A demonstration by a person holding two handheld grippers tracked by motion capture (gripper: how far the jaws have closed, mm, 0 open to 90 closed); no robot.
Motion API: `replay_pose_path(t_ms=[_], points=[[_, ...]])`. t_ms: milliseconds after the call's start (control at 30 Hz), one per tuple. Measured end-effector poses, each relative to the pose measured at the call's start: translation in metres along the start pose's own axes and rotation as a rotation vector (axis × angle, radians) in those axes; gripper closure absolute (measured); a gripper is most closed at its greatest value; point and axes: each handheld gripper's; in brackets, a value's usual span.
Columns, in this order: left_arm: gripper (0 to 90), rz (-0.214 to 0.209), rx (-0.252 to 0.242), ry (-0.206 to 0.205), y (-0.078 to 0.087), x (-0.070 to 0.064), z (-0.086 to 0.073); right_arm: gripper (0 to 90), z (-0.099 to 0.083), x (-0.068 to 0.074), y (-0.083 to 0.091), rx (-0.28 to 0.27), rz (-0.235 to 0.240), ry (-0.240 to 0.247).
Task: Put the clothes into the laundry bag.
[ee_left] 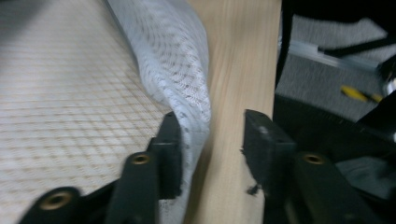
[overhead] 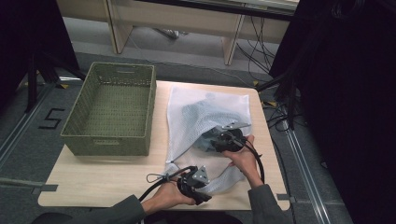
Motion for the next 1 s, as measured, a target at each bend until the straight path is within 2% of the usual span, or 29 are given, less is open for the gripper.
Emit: replay_pose_path(t_ms=[33,67,100,200,233,267,300,333,367,400,467,500,567,600,633,667,700,733,767,800,833,867,900,933,967,1000], points=[[52.5,-0.001,-0.014,0.006,0.005,0.001,0.001,46.9,0.001,0.001,0.008,-0.019,0.007,-0.007],[52.5,0.002,-0.025,0.003,0.01,0.001,0.002,46.9,0.001,0.001,0.008,-0.019,0.007,-0.007],[48.3,0.006,-0.03,-0.003,0.015,0.002,0.001,46.0,0.003,0.0,0.022,-0.072,0.01,0.011],[44.4,0.027,-0.058,0.02,0.033,0.004,-0.001,45.1,0.007,0.0,0.034,-0.1,0.011,0.015],[43.2,0.04,-0.058,0.036,0.04,0.004,-0.002,44.8,0.008,-0.001,0.039,-0.131,-0.001,0.024],[42.3,0.05,-0.066,0.029,0.046,0.005,-0.003,44.4,0.009,-0.002,0.043,-0.135,-0.011,0.027],[41.5,0.06,-0.07,0.042,0.05,0.005,-0.005,43.8,0.01,-0.003,0.045,-0.146,-0.022,0.031],[40.5,0.077,-0.069,0.038,0.056,0.006,-0.007,43.1,0.011,-0.003,0.046,-0.142,-0.025,0.011],[39.1,0.091,-0.076,0.048,0.061,0.007,-0.009,42.3,0.011,-0.005,0.045,-0.157,-0.042,0.026],[36.9,0.097,-0.076,0.052,0.067,0.01,-0.012,40.5,0.011,-0.009,0.044,-0.169,-0.075,0.008],[36.4,0.105,-0.085,0.087,0.074,0.011,-0.017,39.9,0.011,-0.01,0.045,-0.16,-0.078,0.008],[36.2,0.119,-0.075,0.084,0.078,0.013,-0.02,39.8,0.011,-0.014,0.044,-0.151,-0.08,0.031],[34.4,0.142,-0.059,0.092,0.086,0.017,-0.026,40.8,0.011,-0.016,0.04,-0.147,-0.089,0.044],[32.7,0.146,-0.067,0.107,0.087,0.018,-0.027,42.2,0.011,-0.016,0.035,-0.121,-0.089,0.053],[32.7,0.152,-0.063,0.119,0.089,0.019,-0.029,42.2,0.011,-0.016,0.035,-0.121,-0.089,0.053],[32.0,0.164,-0.059,0.109,0.092,0.022,-0.03,42.9,0.011,-0.017,0.031,-0.134,-0.098,0.079],[30.8,0.172,-0.061,0.117,0.093,0.022,-0.031,45.5,0.013,-0.018,0.027,-0.109,-0.095,0.091],[30.6,0.185,-0.052,0.117,0.095,0.024,-0.033,47.5,0.013,-0.017,0.025,-0.103,-0.096,0.078],[30.6,0.196,-0.049,0.118,0.096,0.025,-0.034,51.5,0.015,-0.019,0.022,-0.119,-0.109,0.104],[30.3,0.202,-0.06,0.133,0.097,0.026,-0.035,56.6,0.015,-0.018,0.02,-0.101,-0.107,0.092],[30.3,0.21,-0.049,0.123,0.099,0.027,-0.035,56.6,0.015,-0.018,0.02,-0.101,-0.107,0.092],[29.9,0.214,-0.055,0.133,0.1,0.028,-0.036,62.8,0.016,-0.02,0.019,-0.104,-0.112,0.109],[29.5,0.218,-0.048,0.119,0.101,0.029,-0.036,69.6,0.016,-0.019,0.017,-0.109,-0.105,0.103],[29.3,0.222,-0.049,0.136,0.101,0.029,-0.037,74.2,0.016,-0.019,0.015,-0.104,-0.104,0.098],[29.0,0.222,-0.044,0.115,0.101,0.031,-0.038,81.3,0.016,-0.019,0.013,-0.107,-0.115,0.11],[28.6,0.224,-0.045,0.134,0.101,0.031,-0.038,87.5,0.016,-0.017,0.013,-0.086,-0.136,0.145]])
Point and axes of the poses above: each handheld gripper's, and its own axes: y roughly backward along the jaws, z roughly out of its top, x roughly to its left, and after that the axes turned 4 degrees about -y, right-handed
